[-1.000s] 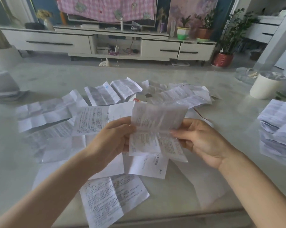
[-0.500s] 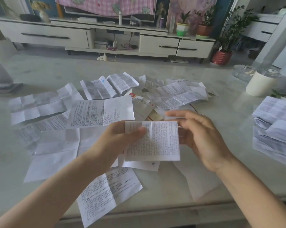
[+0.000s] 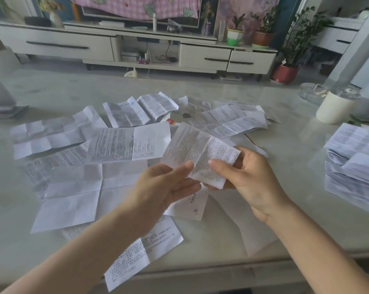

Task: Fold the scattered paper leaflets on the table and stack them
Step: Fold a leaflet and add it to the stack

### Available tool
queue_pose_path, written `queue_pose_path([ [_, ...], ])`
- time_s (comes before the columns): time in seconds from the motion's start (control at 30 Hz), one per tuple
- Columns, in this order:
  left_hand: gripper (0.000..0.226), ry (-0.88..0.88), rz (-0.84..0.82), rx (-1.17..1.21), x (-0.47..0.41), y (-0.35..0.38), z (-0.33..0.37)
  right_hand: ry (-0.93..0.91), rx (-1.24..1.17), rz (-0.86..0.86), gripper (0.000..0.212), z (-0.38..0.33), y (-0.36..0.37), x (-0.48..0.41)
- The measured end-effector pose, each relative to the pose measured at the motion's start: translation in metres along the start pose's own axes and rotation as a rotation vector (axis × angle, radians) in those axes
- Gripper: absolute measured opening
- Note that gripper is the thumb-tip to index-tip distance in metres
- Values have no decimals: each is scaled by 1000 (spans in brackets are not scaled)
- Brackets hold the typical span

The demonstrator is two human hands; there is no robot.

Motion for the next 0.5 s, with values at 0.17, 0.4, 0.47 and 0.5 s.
queue_pose_path([
  [0.17,11,131,157,-295,1,-11,12,60,188,-183,5,-2,13,4],
  [0.4,11,204,107,-481,6,-5,26,-10,134,-167,14,-9,16,4],
  [0.47,13,121,79,-370,5,-5,18,-30,127,-126,15,-7,15,3],
  [0.5,14,87,52,-338,4,-4,15,-30,120,-112,14,-5,14,3],
])
Point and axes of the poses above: each hand's wrist, its own x-axis away from the middle knuckle, its own y-axis out of the palm, z = x × y, the point moved 7 cm from there along -x, towards the middle knuckle, and after that the axes turned 4 degrees about -x, right-handed, at the moved point
